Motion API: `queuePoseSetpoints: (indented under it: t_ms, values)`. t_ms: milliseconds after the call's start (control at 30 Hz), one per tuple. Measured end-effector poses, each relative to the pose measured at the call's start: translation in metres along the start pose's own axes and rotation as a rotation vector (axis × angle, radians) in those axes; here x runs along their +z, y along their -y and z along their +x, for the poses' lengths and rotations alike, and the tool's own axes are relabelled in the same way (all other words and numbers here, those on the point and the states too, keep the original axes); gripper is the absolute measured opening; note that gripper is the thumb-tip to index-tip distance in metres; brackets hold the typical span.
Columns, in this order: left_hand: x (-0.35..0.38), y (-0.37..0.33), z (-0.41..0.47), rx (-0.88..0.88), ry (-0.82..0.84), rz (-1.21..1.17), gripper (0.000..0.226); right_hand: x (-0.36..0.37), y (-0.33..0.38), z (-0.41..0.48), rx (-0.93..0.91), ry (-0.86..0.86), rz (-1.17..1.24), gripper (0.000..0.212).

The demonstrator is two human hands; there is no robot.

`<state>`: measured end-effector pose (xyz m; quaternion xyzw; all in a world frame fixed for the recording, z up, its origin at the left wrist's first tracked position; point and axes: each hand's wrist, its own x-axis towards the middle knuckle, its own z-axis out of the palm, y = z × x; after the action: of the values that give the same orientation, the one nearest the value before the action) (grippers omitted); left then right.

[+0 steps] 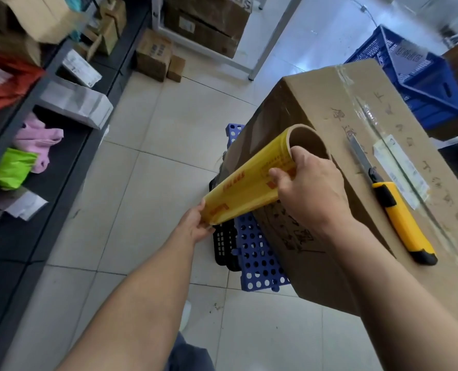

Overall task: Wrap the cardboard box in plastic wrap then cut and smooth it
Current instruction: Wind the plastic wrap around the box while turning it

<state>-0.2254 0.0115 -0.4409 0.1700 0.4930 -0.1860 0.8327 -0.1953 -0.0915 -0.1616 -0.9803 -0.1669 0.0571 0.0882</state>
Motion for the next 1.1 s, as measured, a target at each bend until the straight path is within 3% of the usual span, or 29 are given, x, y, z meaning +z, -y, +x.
queuePoseSetpoints:
  t_ms: [67,233,400,567,667,867,1000,1100]
  values:
    - [-0.003,0.003,0.000,-0.007,0.005,0.001,0.046,-0.001,0.000,-0.003,0.011,0.012,-0.015,0.017]
    - [-0.013,0.013,-0.004,-0.003,0.022,0.035,0.042,-0.003,0.000,-0.011,0.009,-0.055,-0.006,0.033]
    - [-0.020,0.016,-0.010,0.019,-0.047,0.167,0.075,-0.007,-0.009,-0.024,-0.050,-0.047,-0.062,0.021]
    - [-0.020,0.040,-0.014,0.064,-0.036,0.021,0.045,-0.013,-0.028,-0.044,-0.099,0.053,-0.085,0.022]
    - [-0.020,0.060,-0.014,0.124,-0.041,-0.032,0.040,-0.015,-0.043,-0.055,-0.174,0.047,-0.100,0.019]
    - [-0.016,0.099,-0.023,0.163,-0.088,0.024,0.075,-0.015,-0.062,-0.068,-0.278,-0.054,-0.139,0.030]
    - [-0.012,0.115,-0.027,0.207,-0.100,-0.162,0.048,-0.019,-0.074,-0.083,-0.358,-0.048,-0.161,0.021]
    - [-0.016,0.123,-0.036,0.226,-0.087,-0.199,0.042,-0.022,-0.080,-0.091,-0.356,-0.021,-0.141,0.019]
